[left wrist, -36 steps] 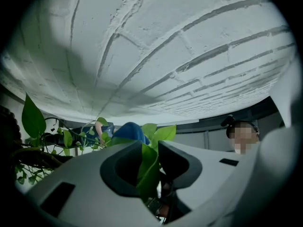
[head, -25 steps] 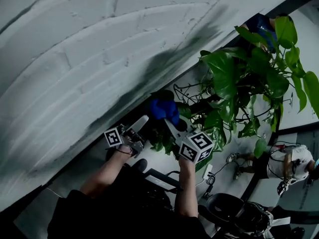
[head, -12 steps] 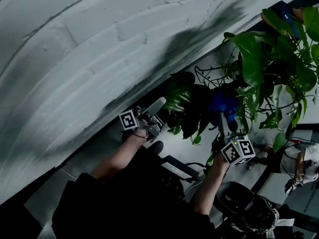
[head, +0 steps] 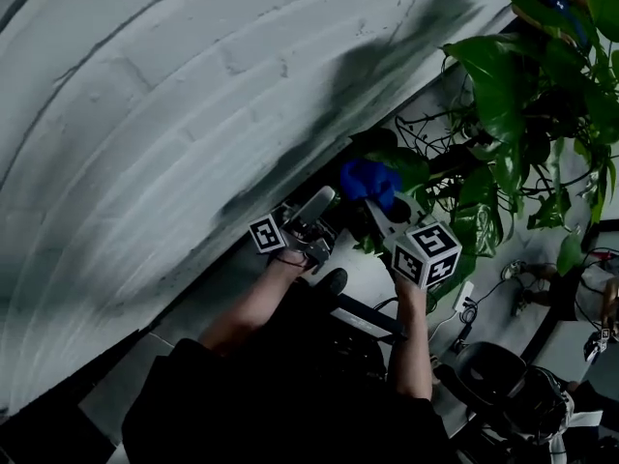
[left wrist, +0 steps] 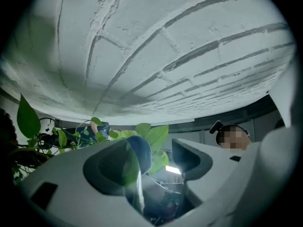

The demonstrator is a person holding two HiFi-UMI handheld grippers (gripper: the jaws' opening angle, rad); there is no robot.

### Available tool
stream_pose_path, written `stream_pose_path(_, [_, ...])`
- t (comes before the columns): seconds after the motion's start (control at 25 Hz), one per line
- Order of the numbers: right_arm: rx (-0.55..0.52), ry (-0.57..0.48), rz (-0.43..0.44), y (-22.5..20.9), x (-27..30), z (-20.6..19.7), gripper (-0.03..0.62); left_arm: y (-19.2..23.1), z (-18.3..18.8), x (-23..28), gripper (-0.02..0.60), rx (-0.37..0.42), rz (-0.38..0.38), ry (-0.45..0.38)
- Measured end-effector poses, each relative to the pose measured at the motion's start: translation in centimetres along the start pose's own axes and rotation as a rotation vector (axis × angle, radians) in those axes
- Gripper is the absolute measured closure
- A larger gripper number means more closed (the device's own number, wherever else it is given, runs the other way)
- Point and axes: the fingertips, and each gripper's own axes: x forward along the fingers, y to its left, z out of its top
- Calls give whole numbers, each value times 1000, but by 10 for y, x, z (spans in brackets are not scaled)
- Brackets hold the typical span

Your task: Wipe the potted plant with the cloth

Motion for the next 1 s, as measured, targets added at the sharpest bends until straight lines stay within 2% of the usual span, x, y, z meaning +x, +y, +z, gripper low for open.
stream_pose_path(0.28, [-141,110,118,56,11,-18,545,2,3,-7,249,7,27,-12])
stream_pose_path(0.36, [-116,82,134,55,0,-11,545,4,4,-10,249,-3,29,-24])
stream_pose_path(0.44, [-72,14,115,42,-20,9,545,4,4,-10,249,-11,28,-28])
stream_pose_path(0.56, [-27,-125,23,10,-57,55,545,3,3,-9,249,-22,18,-22])
stream_pose_path(0.64, [-35,-178,-99,-18,-77,77,545,1,3,-9,249,-28,10,-17])
stream_pose_path(0.68, [-52,-170,-180,-35,-83,80,545,0,4,-9,249,-31,6,-16])
stream_pose_path(0.76, [-98,-86,-329,-69,-82,69,545,-2,4,-9,249,-37,-4,-14])
stream_pose_path(0.8, [-108,-31,-364,-81,-73,58,545,-3,3,-8,249,-40,-9,-12])
stream_pose_path(0.88, [-99,64,-331,-84,-43,33,545,-4,1,-7,249,-46,-16,-8])
stream_pose_path(1.0, [-115,128,-182,-44,-6,11,545,-6,-3,-6,249,-49,-19,10])
